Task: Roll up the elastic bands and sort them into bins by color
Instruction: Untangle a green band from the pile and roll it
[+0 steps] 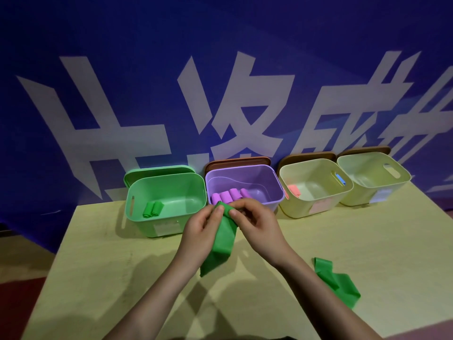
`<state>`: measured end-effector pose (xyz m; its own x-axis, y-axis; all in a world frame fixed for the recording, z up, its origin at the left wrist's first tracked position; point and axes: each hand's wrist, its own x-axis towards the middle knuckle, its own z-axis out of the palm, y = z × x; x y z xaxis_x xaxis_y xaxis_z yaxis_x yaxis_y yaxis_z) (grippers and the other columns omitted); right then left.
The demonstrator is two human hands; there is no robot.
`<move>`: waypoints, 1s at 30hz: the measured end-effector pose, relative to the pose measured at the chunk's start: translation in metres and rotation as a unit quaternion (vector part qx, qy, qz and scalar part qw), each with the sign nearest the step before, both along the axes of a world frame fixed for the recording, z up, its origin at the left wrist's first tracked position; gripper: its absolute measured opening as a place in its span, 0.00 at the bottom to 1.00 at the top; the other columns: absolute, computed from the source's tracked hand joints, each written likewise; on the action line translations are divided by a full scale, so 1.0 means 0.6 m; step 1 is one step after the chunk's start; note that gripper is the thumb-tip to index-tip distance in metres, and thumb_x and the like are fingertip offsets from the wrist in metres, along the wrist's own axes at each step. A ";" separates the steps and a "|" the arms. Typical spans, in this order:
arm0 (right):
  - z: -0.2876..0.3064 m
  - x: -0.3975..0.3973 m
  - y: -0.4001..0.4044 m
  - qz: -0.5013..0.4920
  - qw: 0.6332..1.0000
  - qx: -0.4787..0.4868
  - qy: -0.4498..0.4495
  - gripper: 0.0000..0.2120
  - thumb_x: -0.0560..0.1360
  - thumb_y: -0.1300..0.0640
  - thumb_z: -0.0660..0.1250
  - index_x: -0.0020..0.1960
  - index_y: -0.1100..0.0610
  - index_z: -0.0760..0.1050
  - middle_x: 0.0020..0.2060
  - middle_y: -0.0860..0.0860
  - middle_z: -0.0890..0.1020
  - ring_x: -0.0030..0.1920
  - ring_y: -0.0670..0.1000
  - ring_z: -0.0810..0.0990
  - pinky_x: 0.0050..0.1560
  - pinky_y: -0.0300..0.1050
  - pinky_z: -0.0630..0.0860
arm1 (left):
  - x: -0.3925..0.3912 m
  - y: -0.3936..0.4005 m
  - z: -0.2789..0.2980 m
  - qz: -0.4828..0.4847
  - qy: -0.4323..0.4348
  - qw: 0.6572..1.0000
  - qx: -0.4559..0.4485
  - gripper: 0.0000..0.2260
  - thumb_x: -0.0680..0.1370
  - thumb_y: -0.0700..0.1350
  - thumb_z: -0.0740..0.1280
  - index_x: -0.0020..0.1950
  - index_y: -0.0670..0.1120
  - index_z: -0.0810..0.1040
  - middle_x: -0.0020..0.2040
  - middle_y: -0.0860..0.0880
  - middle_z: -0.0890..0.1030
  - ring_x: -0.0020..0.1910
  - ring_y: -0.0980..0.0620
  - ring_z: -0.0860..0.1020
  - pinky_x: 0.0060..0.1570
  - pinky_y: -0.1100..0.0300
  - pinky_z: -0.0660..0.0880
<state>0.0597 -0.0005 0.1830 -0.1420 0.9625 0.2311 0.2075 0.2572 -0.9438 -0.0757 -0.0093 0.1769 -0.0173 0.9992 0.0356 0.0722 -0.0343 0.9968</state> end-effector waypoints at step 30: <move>-0.015 -0.024 0.018 0.025 0.997 -0.052 0.048 0.12 0.70 0.66 0.73 0.39 0.49 0.77 0.38 0.43 0.76 0.39 0.48 0.71 0.43 0.41 0.69 | -0.025 -0.016 0.003 0.047 -0.107 0.991 -0.067 0.13 0.78 0.46 0.64 0.39 0.39 0.77 0.38 0.45 0.75 0.40 0.51 0.71 0.41 0.57 0.67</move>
